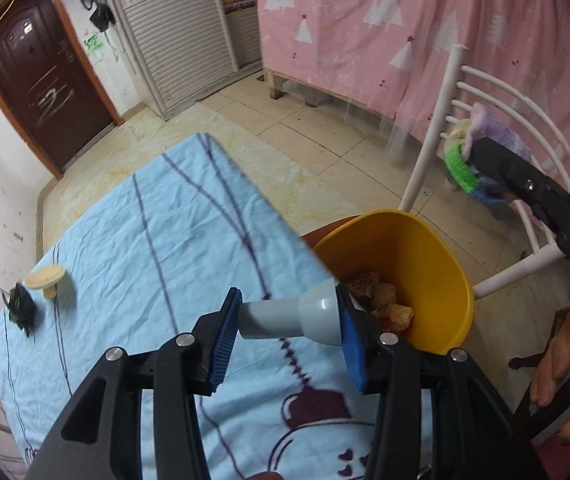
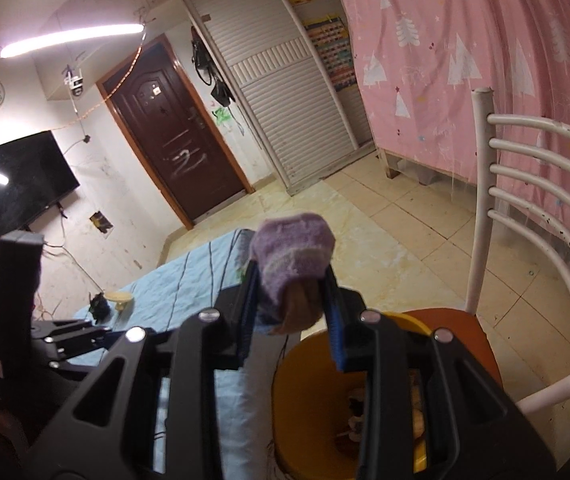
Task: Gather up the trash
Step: 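Lift the funnel and purple hat and carry both tools over the yellow bin, then open the left tool to drop the funnel while the right tool releases the hat into the bin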
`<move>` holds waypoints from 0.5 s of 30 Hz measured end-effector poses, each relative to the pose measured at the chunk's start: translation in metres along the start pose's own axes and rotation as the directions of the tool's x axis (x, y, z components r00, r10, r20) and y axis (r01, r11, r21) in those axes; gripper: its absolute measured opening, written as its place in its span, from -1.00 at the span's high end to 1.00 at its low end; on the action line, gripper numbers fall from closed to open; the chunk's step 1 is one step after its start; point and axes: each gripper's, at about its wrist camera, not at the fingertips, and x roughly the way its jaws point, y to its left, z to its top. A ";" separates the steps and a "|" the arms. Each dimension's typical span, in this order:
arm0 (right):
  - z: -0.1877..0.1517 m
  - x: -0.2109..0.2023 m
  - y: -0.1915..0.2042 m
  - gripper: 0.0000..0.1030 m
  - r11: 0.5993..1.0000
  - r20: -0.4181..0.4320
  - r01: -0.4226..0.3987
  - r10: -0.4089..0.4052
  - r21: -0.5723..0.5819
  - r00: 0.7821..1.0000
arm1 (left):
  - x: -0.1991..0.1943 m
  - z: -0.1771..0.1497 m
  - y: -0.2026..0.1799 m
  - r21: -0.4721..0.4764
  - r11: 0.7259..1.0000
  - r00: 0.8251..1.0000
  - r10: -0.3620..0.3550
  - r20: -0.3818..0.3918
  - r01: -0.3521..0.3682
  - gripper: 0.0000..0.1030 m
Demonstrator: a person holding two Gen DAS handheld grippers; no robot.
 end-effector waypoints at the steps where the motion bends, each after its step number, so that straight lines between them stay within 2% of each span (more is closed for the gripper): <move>1: 0.000 -0.001 -0.002 0.42 1.000 0.000 -0.002 0.002 0.001 1.000 | 0.001 0.002 -0.004 0.006 1.000 1.000 -0.004 -0.001 0.004 0.26; 2: 0.000 -0.002 -0.002 0.35 1.000 0.001 -0.003 0.003 0.001 1.000 | 0.004 0.004 -0.009 0.013 1.000 1.000 -0.010 -0.002 0.010 0.26; 4: 0.001 -0.002 -0.004 0.08 1.000 0.000 -0.002 0.002 0.007 1.000 | 0.007 0.007 -0.015 0.025 1.000 1.000 -0.017 -0.004 0.017 0.26; 5: 0.002 -0.003 -0.006 -0.17 1.000 0.001 -0.007 0.007 0.014 1.000 | 0.009 0.009 -0.018 0.029 0.999 1.000 -0.019 -0.006 0.020 0.26; 6: 0.002 -0.005 -0.006 -0.23 1.000 0.006 -0.008 0.008 0.017 1.000 | 0.010 0.010 -0.021 0.033 0.999 1.000 -0.023 -0.008 0.024 0.26; 12: 0.008 -0.012 -0.017 -0.23 0.998 0.044 -0.001 -0.001 0.056 0.999 | 0.021 0.016 -0.031 0.038 0.997 0.998 -0.059 -0.022 0.060 0.26; 15: 0.009 -0.016 -0.024 -0.23 0.996 0.064 0.005 -0.011 0.084 0.998 | 0.022 0.020 -0.036 0.049 0.990 0.991 -0.135 0.008 0.135 0.25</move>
